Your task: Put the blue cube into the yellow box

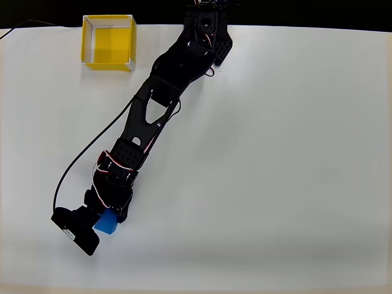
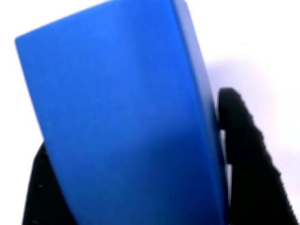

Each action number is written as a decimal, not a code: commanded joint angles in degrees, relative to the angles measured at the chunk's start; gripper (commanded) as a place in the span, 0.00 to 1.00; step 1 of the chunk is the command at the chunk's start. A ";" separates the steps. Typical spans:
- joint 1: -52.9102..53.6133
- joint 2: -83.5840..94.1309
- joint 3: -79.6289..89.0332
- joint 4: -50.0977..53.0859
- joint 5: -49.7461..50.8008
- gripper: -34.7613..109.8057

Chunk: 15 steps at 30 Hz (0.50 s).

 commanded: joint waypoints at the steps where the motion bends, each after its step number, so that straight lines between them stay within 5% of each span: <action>1: 3.96 29.09 1.49 0.79 -2.46 0.37; 15: 27.42 60.56 27.42 21.36 -10.11 0.36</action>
